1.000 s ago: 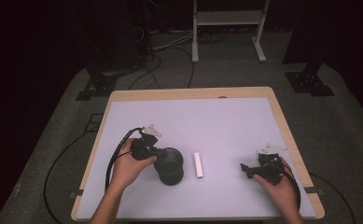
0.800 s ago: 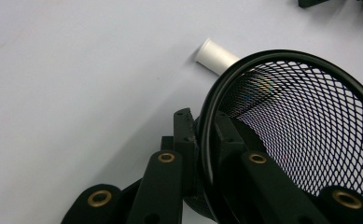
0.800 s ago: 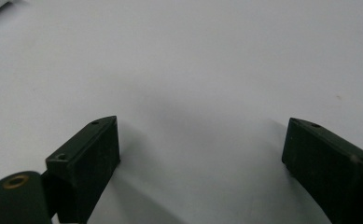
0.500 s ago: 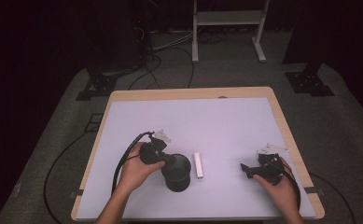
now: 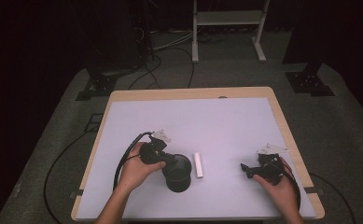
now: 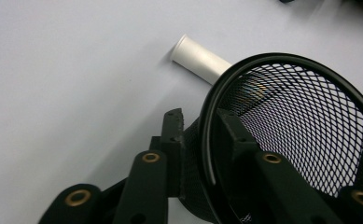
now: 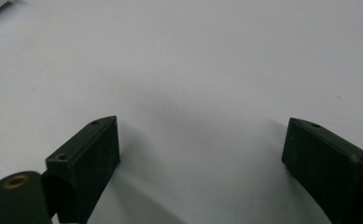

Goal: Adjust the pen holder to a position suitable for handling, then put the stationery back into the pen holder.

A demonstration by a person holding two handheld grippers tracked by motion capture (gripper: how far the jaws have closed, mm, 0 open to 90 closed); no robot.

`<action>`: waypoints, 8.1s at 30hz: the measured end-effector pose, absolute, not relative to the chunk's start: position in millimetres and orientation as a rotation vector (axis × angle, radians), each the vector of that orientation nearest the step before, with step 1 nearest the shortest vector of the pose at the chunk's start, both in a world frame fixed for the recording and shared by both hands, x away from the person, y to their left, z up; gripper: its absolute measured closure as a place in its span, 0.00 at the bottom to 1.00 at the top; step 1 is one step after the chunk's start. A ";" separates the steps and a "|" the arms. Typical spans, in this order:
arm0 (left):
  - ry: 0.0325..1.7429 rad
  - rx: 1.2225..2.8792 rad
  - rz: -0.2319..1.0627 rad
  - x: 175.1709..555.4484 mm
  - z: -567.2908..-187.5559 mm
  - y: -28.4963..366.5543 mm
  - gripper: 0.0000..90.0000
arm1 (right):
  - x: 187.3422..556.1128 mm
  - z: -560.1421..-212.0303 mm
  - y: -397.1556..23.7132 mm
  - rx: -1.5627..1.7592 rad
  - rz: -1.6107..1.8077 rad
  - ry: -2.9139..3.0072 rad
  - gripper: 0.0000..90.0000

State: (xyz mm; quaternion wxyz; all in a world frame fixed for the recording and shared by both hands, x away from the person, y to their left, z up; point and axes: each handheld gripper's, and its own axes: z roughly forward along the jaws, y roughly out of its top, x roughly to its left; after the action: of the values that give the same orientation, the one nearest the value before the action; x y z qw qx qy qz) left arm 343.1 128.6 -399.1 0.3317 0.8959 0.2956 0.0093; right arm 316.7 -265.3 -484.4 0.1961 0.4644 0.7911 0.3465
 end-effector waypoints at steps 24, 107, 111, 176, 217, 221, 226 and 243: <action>0.721 2.254 0.065 330.8 -369.4 166.7 0.33 | 316.8 -484.4 -265.3 1.302 0.971 2.217 0.11; 0.834 2.243 0.371 316.0 -479.7 235.2 0.00 | 308.0 -465.9 -246.7 1.285 0.962 2.297 0.33; 0.836 2.242 0.369 316.1 -479.8 235.2 0.00 | 310.2 -461.0 -236.2 1.263 0.974 2.321 0.33; 0.835 2.237 0.368 316.1 -480.3 235.5 0.00 | 316.5 -464.6 -115.6 1.025 0.965 2.542 0.33; 0.835 2.237 0.369 316.1 -480.3 235.5 0.00 | 310.6 -466.7 -131.4 1.085 0.960 2.499 0.78; 0.835 2.237 0.368 316.2 -480.3 235.5 0.00 | 311.9 -465.1 -134.3 1.113 0.971 2.509 0.78; 0.836 2.237 0.368 316.2 -480.3 235.5 0.00 | 311.4 -460.2 -138.6 1.141 1.000 2.507 0.78; 0.836 2.237 0.367 316.3 -480.3 235.6 0.00 | 308.5 -424.2 -158.1 1.119 1.129 2.468 0.78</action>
State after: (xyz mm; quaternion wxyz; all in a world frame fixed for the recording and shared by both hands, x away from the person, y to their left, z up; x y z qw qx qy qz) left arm 316.3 235.6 -480.3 0.3548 0.8656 0.3235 0.1419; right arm 308.5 -158.1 -424.2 0.1028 0.3790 0.8362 0.3827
